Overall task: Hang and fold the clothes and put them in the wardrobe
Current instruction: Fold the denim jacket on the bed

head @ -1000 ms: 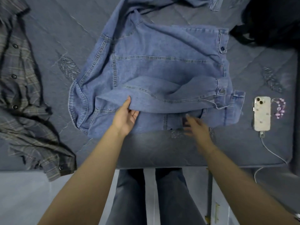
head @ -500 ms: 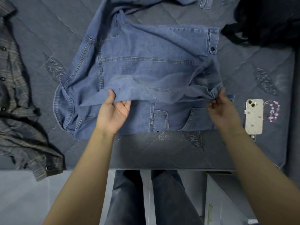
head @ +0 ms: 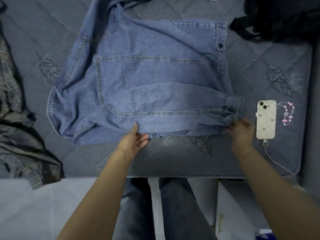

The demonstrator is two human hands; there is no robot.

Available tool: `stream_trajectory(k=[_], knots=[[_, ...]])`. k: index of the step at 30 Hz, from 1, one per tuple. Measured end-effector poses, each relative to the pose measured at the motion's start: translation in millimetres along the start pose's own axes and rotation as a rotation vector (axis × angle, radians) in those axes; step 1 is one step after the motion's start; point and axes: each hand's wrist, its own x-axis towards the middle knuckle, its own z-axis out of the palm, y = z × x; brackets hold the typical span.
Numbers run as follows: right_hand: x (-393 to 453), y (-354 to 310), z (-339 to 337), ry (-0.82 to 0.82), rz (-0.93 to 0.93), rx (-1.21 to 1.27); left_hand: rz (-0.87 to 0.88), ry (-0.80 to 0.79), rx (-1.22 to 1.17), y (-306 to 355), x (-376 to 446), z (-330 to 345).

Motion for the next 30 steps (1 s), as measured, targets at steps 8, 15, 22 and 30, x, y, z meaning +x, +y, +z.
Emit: stream_trajectory(k=[8,15,22,30], knots=[[-36,-13,49,-0.578,-1.193,-0.965,1.168,0.017,1.172,25,-24,31],[57,20,42,-0.510,-1.182,-1.458,0.943,0.426,1.811,36,73,-31],[10,13,68,-0.398,-1.047,-1.307,1.079,0.417,1.439,48,51,-53],[-103,-1,232,-0.878,-1.104,-1.082,0.888,0.412,1.039,72,23,-143]])
